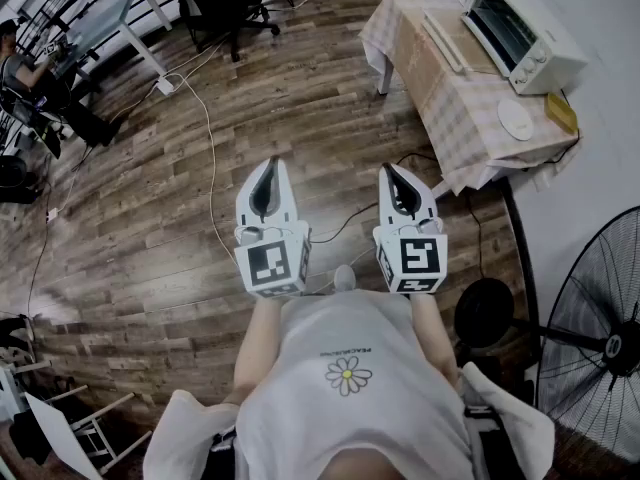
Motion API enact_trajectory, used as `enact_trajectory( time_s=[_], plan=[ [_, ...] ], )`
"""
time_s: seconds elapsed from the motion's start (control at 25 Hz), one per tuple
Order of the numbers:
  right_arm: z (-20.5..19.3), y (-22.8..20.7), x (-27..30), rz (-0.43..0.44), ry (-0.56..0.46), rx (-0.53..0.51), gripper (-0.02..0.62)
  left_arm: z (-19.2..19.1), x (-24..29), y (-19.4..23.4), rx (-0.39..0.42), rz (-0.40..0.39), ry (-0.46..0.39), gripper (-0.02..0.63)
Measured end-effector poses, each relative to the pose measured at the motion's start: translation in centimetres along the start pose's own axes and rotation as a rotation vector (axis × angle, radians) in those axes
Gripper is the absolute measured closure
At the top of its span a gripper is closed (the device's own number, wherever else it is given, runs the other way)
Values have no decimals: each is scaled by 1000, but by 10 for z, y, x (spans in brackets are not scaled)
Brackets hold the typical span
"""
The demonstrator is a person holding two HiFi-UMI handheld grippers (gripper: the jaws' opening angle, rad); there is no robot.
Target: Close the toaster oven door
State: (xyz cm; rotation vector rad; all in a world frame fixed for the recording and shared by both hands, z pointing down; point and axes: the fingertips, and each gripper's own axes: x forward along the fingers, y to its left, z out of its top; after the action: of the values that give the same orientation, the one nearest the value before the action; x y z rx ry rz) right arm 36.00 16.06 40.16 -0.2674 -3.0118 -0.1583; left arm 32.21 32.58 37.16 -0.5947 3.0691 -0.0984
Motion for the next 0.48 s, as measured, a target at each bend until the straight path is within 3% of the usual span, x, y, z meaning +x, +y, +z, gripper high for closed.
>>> enact_trajectory(
  time_s=[0.28, 0.48],
  plan=[
    [0, -8, 1, 8, -13, 14, 586, 0, 7, -6, 12, -16, -18, 591],
    [-3, -2, 3, 90, -15, 68, 586, -1, 12, -13, 23, -33, -16, 591]
  ],
)
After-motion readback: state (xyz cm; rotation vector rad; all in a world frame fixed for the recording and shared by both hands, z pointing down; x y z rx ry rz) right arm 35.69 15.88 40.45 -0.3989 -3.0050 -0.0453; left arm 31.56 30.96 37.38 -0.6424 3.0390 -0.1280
